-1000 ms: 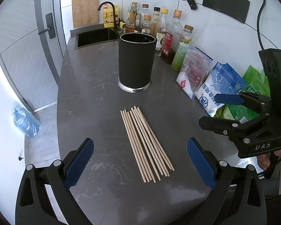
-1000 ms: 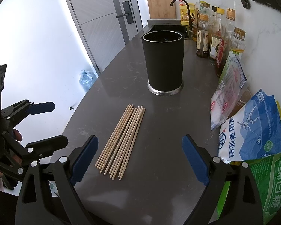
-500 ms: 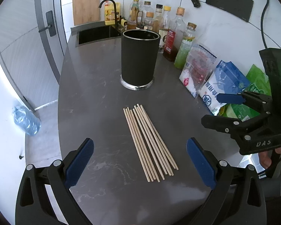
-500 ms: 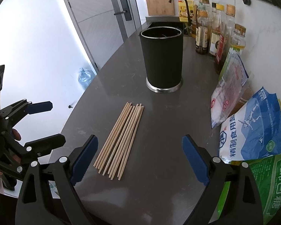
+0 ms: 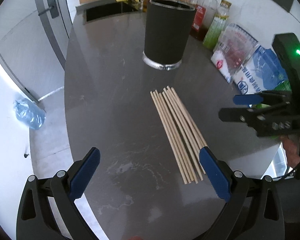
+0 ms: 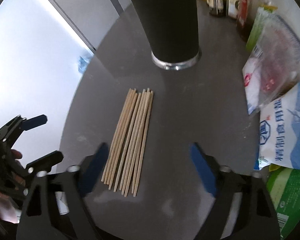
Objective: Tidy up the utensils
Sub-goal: 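Lower the right tool onto the chopstick pile and close on one chopstick, then lift the gripped chopstick with the right tool, separating it from the pile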
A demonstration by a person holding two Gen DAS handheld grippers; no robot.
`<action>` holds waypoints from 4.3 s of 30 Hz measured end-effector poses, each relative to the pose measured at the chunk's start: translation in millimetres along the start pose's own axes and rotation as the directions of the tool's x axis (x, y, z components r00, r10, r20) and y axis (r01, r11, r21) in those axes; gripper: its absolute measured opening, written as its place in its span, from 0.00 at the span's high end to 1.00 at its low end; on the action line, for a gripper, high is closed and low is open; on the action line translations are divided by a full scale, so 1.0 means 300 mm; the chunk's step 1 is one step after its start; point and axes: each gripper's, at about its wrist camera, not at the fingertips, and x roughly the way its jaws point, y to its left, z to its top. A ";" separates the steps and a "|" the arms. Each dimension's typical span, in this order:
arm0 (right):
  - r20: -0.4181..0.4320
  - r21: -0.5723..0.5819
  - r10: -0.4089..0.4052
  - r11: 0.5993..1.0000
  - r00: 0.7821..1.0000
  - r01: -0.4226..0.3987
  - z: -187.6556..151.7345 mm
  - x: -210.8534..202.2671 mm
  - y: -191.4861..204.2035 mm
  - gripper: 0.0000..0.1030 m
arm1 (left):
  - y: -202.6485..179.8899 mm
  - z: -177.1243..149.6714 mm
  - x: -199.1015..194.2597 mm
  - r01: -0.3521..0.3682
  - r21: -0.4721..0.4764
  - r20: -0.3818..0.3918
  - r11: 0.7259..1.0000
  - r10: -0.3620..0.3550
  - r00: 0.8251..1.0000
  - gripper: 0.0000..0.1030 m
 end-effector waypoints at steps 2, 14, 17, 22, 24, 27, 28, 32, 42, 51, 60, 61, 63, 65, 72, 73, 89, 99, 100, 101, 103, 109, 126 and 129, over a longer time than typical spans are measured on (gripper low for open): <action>-0.065 0.041 -0.020 0.999 0.998 0.022 0.019 0.054 -0.019 0.52 | 0.016 0.005 0.020 -0.007 0.006 -0.021 1.000 0.007 1.000 0.06; -0.199 0.117 -0.005 0.993 0.980 0.028 0.106 0.224 0.047 0.82 | 0.139 0.011 0.068 0.062 0.031 -0.066 0.998 -0.060 0.996 0.06; -0.221 0.127 -0.031 0.990 0.975 0.060 0.123 0.243 0.067 0.82 | 0.169 0.011 0.071 0.073 0.033 -0.067 0.997 -0.070 0.995 0.06; -0.253 0.120 -0.082 0.986 0.964 0.116 0.158 0.279 0.089 0.85 | 0.219 0.019 0.075 0.096 0.025 -0.062 0.995 -0.094 0.994 0.06; -0.266 0.119 -0.098 0.984 0.959 0.133 0.170 0.297 0.100 0.86 | 0.234 0.021 0.082 0.097 0.029 -0.063 0.995 -0.095 0.993 0.06; -0.277 0.117 -0.112 0.982 0.954 0.149 0.182 0.313 0.103 0.87 | 0.246 0.017 0.085 0.105 0.033 -0.062 0.994 -0.103 0.993 0.06; -0.282 0.115 -0.119 0.981 0.952 0.157 0.187 0.317 0.109 0.87 | 0.252 0.016 0.086 0.108 0.031 -0.063 0.994 -0.106 0.992 0.06; -0.291 0.081 -0.153 0.980 0.944 0.184 0.212 0.353 0.160 0.94 | 0.269 0.015 0.091 0.115 0.024 -0.062 0.993 -0.113 0.992 0.06; -0.288 0.071 -0.142 0.983 0.947 0.169 0.239 0.326 0.195 0.94 | 0.268 0.020 0.096 0.120 0.012 -0.061 0.993 -0.119 0.991 0.06; -0.244 0.103 -0.051 0.992 0.968 0.078 0.199 0.240 0.194 0.94 | 0.206 0.028 0.104 0.173 -0.009 -0.092 0.985 -0.174 0.981 0.06; -0.166 0.092 0.045 0.995 0.985 -0.030 0.138 0.136 0.154 0.94 | 0.097 0.041 0.170 0.145 -0.059 -0.142 0.988 -0.152 0.978 0.06; -0.156 0.087 0.057 0.995 0.986 -0.044 0.130 0.124 0.147 0.94 | 0.086 0.044 0.182 0.145 -0.064 -0.147 0.987 -0.153 0.977 0.06; -0.146 0.072 0.071 0.996 0.987 -0.061 0.118 0.110 0.130 0.94 | 0.068 0.054 0.224 0.127 -0.089 -0.184 0.988 -0.142 0.973 0.07; -0.141 0.067 0.094 0.994 0.985 -0.085 0.120 0.109 0.118 0.94 | 0.060 0.064 0.255 0.091 -0.115 -0.210 0.989 -0.114 0.971 0.07; -0.111 0.012 0.174 0.985 0.979 -0.173 0.109 0.111 0.075 0.94 | 0.046 0.098 0.267 -0.019 -0.182 -0.245 0.983 -0.027 0.969 0.17; -0.109 0.008 0.181 0.983 0.977 -0.181 0.108 0.113 0.069 0.94 | 0.045 0.103 0.280 -0.030 -0.190 -0.267 0.981 -0.022 0.964 0.18; -0.067 0.018 0.309 0.951 0.949 -0.309 0.094 0.125 -0.045 0.94 | 0.040 0.175 0.374 -0.094 -0.250 -0.384 0.964 -0.010 0.923 0.37; -0.064 0.003 0.328 0.944 0.942 -0.329 0.104 0.127 -0.050 0.94 | -0.019 0.227 0.444 -0.126 -0.240 -0.402 0.962 0.020 0.915 0.42; -0.064 0.001 0.330 0.944 0.942 -0.331 0.105 0.130 -0.050 0.94 | -0.022 0.231 0.446 -0.129 -0.242 -0.402 0.962 0.022 0.915 0.42; -0.064 -0.001 0.332 0.943 0.941 -0.332 0.104 0.130 -0.050 0.94 | -0.030 0.230 0.450 -0.132 -0.243 -0.402 0.961 0.024 0.915 0.42; -0.062 -0.004 0.336 0.941 0.940 -0.337 0.101 0.126 -0.050 0.94 | -0.038 0.240 0.446 -0.134 -0.241 -0.401 0.961 0.027 0.915 0.43; -0.060 -0.008 0.340 0.940 0.938 -0.341 0.098 0.116 -0.052 0.94 | -0.059 0.221 0.405 -0.116 -0.230 -0.394 0.966 0.016 0.919 0.61; -0.039 0.006 0.342 0.940 0.939 -0.342 0.087 0.096 -0.055 0.95 | -0.090 0.186 0.399 -0.153 -0.116 -0.376 0.982 0.099 0.921 0.81; -0.034 0.017 0.339 0.941 0.940 -0.339 0.093 0.097 -0.059 0.95 | -0.094 0.185 0.398 -0.142 -0.114 -0.380 0.983 0.089 0.921 0.82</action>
